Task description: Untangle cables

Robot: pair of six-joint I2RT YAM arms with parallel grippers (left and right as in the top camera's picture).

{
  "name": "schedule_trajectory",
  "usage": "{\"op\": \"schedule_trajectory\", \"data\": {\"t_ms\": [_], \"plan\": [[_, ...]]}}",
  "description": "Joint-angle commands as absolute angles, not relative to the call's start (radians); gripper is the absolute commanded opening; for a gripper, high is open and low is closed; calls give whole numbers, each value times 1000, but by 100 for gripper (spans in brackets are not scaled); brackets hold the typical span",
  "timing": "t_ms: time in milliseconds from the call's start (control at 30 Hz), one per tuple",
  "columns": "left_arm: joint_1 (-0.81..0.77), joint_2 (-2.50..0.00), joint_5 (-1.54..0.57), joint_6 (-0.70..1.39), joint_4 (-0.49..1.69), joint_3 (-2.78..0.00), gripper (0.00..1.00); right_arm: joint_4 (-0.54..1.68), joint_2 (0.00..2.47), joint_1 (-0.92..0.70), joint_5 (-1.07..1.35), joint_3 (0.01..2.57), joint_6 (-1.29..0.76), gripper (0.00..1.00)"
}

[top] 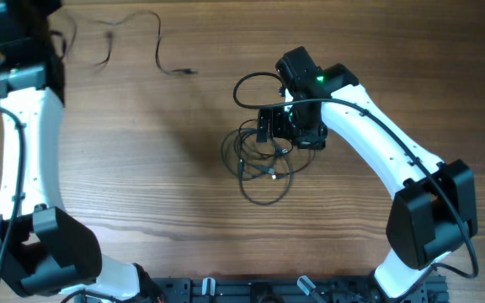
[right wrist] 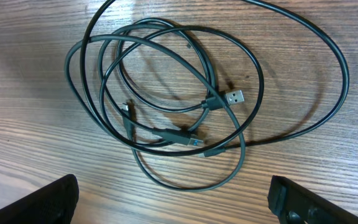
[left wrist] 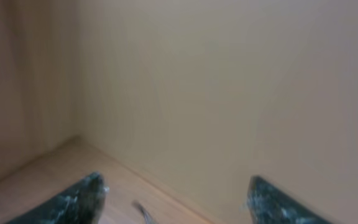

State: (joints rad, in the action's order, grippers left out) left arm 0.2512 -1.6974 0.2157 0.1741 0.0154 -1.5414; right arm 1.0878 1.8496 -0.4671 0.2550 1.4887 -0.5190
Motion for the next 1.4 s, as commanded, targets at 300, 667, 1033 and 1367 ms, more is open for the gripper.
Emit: {"op": "schedule_trajectory", "data": {"t_ms": [300, 667, 1033, 1367], "plan": [[302, -1896, -26, 172, 385, -1541, 99, 1100, 1855, -474, 265, 1490, -524, 100], [139, -2126, -5, -187, 31, -1541, 94, 1119, 1855, -474, 264, 1490, -524, 100], [142, -2265, -181, -49, 23, -1541, 83, 1111, 1855, -474, 264, 1490, -527, 100], [27, -2271, -36, 503, 127, -1541, 87, 1087, 1855, -474, 264, 1490, -523, 100]]}}
